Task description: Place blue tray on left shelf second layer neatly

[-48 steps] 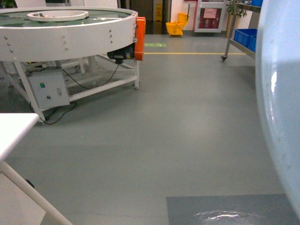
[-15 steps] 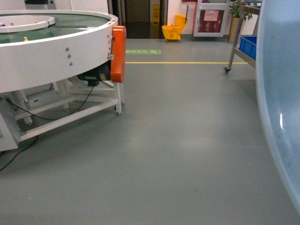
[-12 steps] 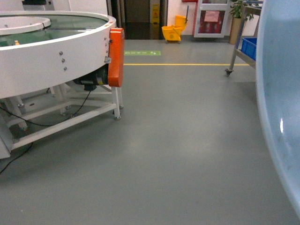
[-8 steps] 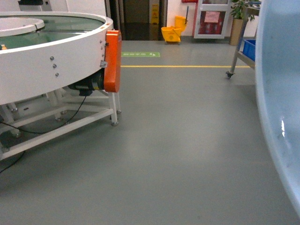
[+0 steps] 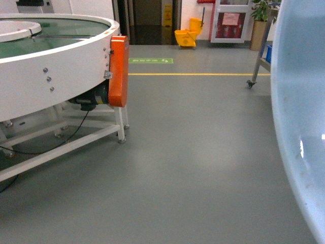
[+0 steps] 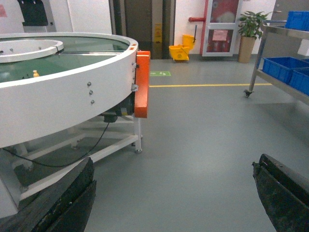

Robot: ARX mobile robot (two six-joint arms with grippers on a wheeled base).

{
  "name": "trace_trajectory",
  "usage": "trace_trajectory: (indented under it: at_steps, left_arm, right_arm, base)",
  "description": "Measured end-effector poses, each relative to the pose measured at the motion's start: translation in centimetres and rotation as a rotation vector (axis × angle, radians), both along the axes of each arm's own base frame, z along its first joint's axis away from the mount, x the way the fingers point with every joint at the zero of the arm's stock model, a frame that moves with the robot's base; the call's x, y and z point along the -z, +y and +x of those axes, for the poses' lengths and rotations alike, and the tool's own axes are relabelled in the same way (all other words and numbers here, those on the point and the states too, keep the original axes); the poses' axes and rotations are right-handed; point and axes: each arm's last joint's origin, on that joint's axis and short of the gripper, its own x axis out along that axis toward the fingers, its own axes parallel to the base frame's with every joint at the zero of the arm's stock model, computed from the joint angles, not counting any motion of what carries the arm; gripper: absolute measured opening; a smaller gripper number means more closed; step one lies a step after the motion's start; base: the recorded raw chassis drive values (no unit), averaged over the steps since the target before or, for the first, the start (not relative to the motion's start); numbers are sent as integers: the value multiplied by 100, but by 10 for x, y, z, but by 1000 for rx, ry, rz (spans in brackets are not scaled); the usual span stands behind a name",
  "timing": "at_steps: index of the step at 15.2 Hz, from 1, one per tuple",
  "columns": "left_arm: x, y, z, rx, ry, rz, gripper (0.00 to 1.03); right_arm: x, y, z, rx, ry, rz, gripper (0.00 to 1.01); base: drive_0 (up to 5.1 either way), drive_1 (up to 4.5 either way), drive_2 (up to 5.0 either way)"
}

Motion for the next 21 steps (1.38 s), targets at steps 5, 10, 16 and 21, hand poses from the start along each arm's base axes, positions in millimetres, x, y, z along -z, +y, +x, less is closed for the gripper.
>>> trace_trajectory:
  at_steps: [5, 10, 16, 21]
  left_arm:
    - [0, 0, 0, -2, 0, 0, 98]
    - [0, 0, 0, -2, 1, 0, 98]
    - [0, 0, 0, -2, 0, 0, 98]
    - [0, 0, 0, -2, 0, 0, 98]
  right_arm:
    - [0, 0, 0, 0, -2, 0, 2]
    - [0, 0, 0, 0, -2, 0, 2]
    - [0, 0, 0, 2, 0, 0, 2]
    - [0, 0, 0, 2, -2, 0, 2]
  base:
    - [5, 397, -388]
    - [5, 397, -388]
    - [5, 397, -388]
    - [5, 397, -388]
